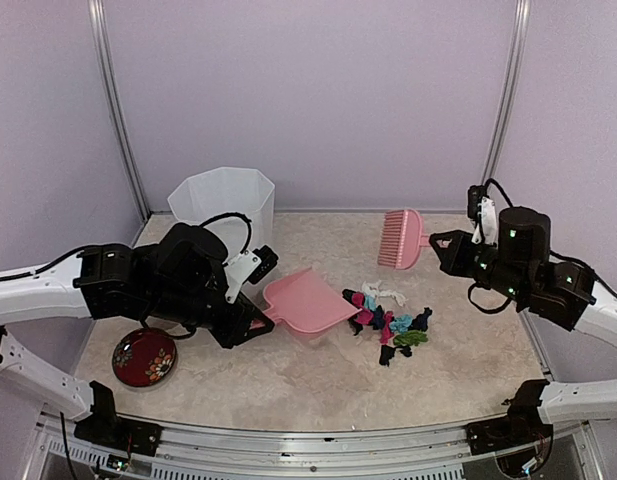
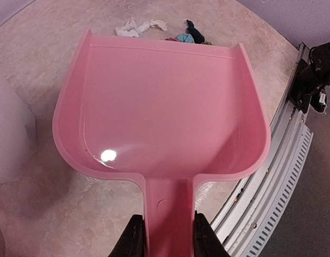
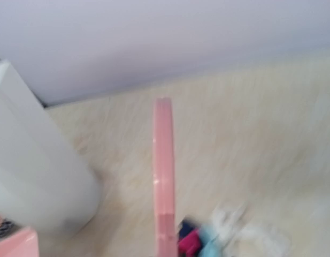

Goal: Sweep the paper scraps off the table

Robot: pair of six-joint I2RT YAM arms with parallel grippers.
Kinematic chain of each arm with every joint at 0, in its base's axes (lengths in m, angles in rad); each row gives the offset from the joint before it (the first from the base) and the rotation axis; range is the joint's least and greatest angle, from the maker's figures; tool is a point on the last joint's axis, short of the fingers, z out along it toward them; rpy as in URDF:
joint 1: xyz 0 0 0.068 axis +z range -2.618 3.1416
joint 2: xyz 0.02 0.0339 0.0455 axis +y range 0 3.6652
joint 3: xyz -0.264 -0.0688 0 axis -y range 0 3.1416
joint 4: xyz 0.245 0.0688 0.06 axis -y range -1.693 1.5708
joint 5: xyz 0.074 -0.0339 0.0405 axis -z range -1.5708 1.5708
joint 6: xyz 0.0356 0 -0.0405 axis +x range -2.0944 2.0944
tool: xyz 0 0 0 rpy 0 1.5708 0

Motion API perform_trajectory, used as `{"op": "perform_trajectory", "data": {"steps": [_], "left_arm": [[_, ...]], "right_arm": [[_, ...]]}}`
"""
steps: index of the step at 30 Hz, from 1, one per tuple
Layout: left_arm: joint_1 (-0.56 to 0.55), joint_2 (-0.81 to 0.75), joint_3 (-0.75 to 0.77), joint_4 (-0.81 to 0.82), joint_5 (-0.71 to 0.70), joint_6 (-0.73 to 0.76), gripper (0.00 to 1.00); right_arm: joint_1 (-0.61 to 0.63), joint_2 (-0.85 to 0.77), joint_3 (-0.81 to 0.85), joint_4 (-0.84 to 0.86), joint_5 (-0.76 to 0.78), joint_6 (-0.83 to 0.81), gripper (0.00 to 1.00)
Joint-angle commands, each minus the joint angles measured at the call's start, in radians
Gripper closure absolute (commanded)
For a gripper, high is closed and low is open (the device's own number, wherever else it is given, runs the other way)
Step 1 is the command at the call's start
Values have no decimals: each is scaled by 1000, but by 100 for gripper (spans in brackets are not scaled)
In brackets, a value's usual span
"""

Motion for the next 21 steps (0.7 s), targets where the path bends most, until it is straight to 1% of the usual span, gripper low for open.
{"op": "perform_trajectory", "data": {"steps": [1, 5, 8, 10, 12, 14, 16, 19, 21], "left_arm": [[-22, 43, -39, 26, -25, -53, 100], [-35, 98, -65, 48, -52, -88, 100], [-44, 147, -75, 62, -81, -106, 100], [-55, 195, -77, 74, -124, -124, 100], [-72, 251, -68, 78, -167, -131, 100], [-85, 297, -51, 84, -196, -134, 100], [-89, 330, -44, 111, -186, -120, 100], [-90, 373, -45, 156, -179, -104, 100], [-89, 406, -29, 163, -185, -98, 100]], "right_arm": [[-12, -26, 19, 22, 157, -359, 100], [-16, 44, -3, 108, 224, -633, 100], [-16, 117, -22, 184, 208, -832, 100], [-16, 182, -25, 217, 215, -959, 100], [-16, 284, -3, 214, 231, -1058, 100], [-17, 372, 42, 179, 254, -1094, 100], [-17, 441, 70, 151, 268, -1118, 100], [-19, 516, 73, 150, 234, -1169, 100], [-19, 559, 93, 122, 220, -1172, 100]]}}
